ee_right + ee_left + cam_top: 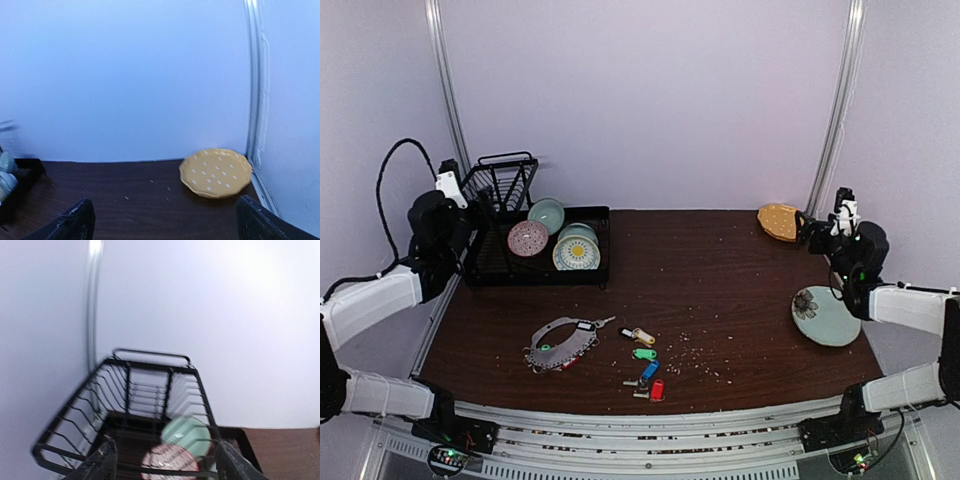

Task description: Put the keys on the keyring

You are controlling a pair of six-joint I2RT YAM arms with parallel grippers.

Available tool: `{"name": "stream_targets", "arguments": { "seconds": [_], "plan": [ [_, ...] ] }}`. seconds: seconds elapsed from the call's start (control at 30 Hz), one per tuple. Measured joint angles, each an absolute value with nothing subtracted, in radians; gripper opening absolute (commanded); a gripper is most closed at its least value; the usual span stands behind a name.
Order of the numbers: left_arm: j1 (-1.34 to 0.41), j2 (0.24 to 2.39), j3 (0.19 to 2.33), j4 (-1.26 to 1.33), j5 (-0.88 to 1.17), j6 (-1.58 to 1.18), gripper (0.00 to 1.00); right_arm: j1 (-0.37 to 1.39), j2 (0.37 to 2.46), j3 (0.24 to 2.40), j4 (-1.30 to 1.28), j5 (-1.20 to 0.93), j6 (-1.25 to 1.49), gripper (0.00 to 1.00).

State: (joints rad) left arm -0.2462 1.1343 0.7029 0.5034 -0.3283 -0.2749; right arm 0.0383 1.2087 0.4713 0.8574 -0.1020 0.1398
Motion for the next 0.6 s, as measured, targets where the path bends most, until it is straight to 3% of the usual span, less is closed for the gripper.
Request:
{"name": "stream_targets", "arguments": {
  "seconds": [0.13,0.27,0.37,0.5,0.6],
  "plan": [
    [-0.35,1.174,0.814,0.108,-0.207,-0.366,0.6,0.039,1.137,0.579,0.765,-0.352,0.235,0.93],
    [-0.525,1.224,0.866,-0.243,-0.102,-0.401,0.71,0.055,1.118,0.583,0.712,-0.522,0.314,0.89],
    [-0.57,1.274,0.895,-0.41,-0.041,-0.411,0.74,0.09,1.118,0.588,0.63,-0.559,0.323,0.88],
    [-0.567,1.413,0.896,-0.548,-0.048,-0.417,0.71,0.162,1.122,0.622,0.5,-0.568,0.294,0.88],
    [-0.564,1.525,0.896,-0.592,-0.063,-0.418,0.63,0.204,1.126,0.636,0.456,-0.57,0.272,0.89]
  ]
}}
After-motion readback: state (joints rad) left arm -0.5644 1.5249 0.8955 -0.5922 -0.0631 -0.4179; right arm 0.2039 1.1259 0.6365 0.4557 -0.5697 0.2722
